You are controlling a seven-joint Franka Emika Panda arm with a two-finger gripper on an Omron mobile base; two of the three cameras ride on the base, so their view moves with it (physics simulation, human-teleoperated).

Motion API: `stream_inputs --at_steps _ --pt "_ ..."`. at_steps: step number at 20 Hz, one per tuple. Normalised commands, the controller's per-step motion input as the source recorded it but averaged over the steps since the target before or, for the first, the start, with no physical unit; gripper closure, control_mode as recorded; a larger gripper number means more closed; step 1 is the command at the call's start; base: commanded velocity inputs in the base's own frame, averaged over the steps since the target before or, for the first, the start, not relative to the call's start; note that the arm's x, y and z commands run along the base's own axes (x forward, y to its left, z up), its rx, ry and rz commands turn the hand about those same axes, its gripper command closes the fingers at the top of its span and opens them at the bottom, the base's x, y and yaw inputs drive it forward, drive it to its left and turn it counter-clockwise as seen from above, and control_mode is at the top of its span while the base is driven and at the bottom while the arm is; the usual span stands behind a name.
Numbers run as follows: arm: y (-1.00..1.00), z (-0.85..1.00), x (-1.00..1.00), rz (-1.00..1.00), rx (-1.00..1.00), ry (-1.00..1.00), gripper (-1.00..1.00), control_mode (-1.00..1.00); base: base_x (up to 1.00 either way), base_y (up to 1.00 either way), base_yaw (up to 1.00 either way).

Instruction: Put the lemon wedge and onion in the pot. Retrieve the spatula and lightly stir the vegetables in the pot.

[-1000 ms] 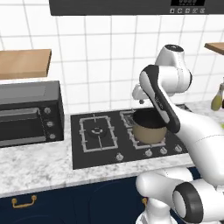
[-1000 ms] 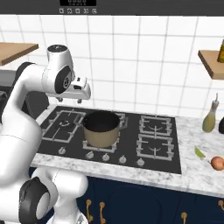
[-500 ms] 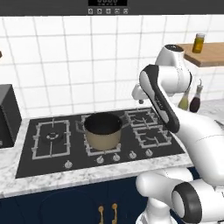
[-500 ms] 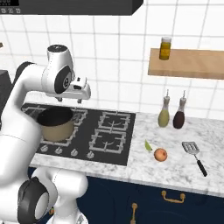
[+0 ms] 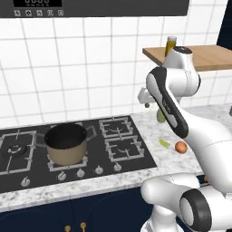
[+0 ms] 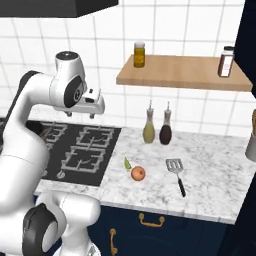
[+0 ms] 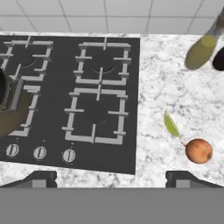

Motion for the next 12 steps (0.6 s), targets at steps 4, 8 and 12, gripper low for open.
stream_inputs --at_steps 4,8,12 --pt "0.00 0.00 0.15 -0.03 0.00 0.00 -1.00 -1.00 0.31 -0.03 -0.04" --pt "-0.22 -0.38 -0.03 -0.06 0.00 0.01 -1.00 -1.00 0.00 0.00 0.00" --pt "-0.79 -0.71 -0.08 -0.11 -0.02 0.06 -1.00 -1.00 0.00 0.00 0.00"
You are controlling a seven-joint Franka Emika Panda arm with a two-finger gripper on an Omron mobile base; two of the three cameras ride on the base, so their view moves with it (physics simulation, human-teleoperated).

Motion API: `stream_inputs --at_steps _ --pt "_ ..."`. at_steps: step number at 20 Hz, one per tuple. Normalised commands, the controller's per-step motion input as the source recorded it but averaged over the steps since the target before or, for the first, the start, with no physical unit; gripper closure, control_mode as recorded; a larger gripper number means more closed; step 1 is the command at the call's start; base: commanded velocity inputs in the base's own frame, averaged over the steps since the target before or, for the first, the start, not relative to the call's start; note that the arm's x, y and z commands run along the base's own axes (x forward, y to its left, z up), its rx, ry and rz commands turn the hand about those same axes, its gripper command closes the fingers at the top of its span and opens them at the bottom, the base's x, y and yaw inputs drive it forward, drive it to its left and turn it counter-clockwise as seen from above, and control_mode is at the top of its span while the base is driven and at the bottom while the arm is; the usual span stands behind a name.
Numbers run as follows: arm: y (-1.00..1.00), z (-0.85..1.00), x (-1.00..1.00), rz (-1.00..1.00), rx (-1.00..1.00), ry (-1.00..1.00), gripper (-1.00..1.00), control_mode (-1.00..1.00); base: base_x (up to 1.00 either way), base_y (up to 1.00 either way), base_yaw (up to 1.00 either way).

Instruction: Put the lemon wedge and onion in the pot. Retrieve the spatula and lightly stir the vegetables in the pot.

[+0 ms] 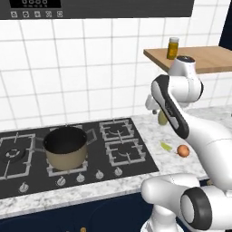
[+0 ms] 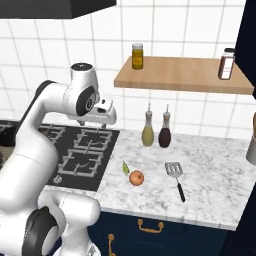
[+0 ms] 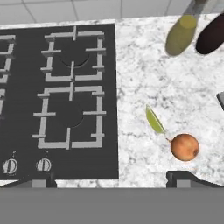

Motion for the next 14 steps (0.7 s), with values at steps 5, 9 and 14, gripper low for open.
stream_inputs --at_steps 5,9,14 --pt "-1.00 -0.73 0.00 -0.12 -0.02 0.09 -1.00 -1.00 0.00 0.00 0.00" --pt "-0.94 -0.67 0.00 -0.11 -0.03 0.10 -1.00 -1.00 0.00 0.00 0.00" --pt "-0.63 -0.77 0.00 -0.04 -0.03 0.10 -1.00 -1.00 0.00 0.00 0.00"
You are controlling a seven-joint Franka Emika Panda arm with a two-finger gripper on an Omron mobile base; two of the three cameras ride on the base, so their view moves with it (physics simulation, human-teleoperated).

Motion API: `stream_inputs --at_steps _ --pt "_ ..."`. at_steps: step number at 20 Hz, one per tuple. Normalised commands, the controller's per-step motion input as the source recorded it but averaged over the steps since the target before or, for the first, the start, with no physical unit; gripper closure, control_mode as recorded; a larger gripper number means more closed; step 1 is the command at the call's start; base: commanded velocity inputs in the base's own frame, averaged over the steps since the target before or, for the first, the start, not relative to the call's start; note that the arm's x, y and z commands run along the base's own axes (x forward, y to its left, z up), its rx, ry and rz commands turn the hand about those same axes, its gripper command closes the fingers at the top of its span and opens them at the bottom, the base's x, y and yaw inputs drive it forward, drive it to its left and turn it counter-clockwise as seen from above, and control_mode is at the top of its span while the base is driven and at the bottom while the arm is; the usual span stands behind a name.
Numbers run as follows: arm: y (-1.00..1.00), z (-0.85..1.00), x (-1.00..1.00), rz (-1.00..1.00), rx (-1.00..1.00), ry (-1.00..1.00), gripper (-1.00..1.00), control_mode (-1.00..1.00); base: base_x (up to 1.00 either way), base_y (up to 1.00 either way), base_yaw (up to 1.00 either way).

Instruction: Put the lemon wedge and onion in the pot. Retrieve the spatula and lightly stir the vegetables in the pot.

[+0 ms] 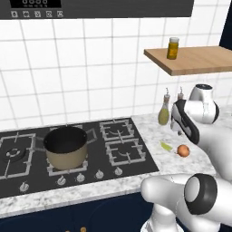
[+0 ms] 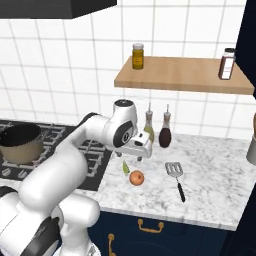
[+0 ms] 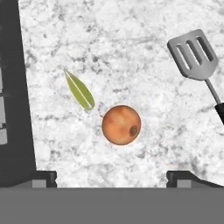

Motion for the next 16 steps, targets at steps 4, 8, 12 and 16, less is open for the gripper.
stream_inputs --at_steps 4,8,12,16 --pt "-0.41 -0.72 0.00 0.00 -0.01 0.04 -1.00 -1.00 0.00 0.00 0.00" --pt "-0.14 -0.64 0.00 0.00 0.00 0.00 -1.00 -1.00 0.00 0.00 0.00" --pt "0.00 -0.52 0.01 0.00 0.00 0.00 -1.00 -1.00 0.00 0.00 0.00" --pt "0.00 -0.42 0.10 0.00 0.00 0.00 -1.00 -1.00 0.00 0.00 0.00"
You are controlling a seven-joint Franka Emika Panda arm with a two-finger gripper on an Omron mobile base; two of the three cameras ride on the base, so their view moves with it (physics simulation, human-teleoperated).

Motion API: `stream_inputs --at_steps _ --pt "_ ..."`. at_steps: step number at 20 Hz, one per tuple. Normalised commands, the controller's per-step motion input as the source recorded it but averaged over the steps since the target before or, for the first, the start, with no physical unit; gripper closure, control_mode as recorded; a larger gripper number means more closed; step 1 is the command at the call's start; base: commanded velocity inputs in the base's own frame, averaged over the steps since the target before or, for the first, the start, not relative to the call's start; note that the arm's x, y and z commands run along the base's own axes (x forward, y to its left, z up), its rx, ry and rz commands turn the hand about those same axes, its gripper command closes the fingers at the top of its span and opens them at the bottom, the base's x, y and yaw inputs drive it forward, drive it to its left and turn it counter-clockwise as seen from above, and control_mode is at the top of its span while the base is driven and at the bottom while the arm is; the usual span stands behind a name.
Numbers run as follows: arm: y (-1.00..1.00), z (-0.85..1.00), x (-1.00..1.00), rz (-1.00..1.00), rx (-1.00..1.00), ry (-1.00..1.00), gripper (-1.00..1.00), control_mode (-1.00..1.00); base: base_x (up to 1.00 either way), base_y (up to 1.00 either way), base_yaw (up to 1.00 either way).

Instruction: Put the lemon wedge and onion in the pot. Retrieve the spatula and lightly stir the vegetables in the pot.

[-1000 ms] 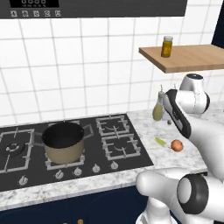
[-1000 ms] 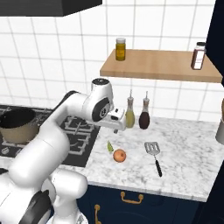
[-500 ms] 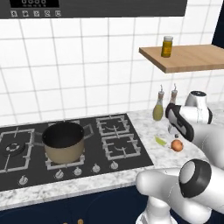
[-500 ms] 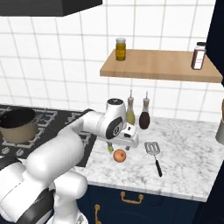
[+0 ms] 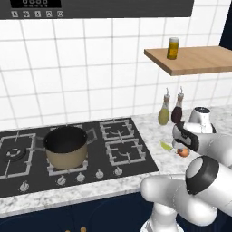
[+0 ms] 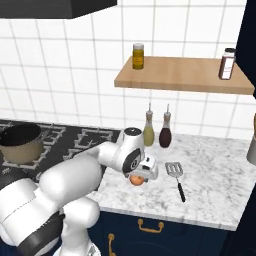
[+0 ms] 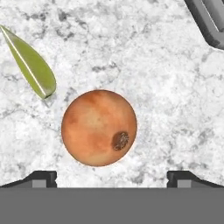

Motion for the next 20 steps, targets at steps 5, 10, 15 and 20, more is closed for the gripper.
stream_inputs --at_steps 5,10,15,20 --pt "0.00 -0.30 0.24 0.00 0.00 0.00 -1.00 -1.00 0.00 0.00 0.00" --pt "0.00 -0.19 0.32 0.00 0.00 0.00 -1.00 -1.00 0.00 0.00 0.00" --pt "0.00 -0.20 0.13 0.00 0.00 0.00 -1.00 -1.00 0.00 0.00 0.00" --pt "0.00 -0.03 -0.03 0.00 0.00 -0.03 1.00 -1.00 0.00 0.00 0.00"
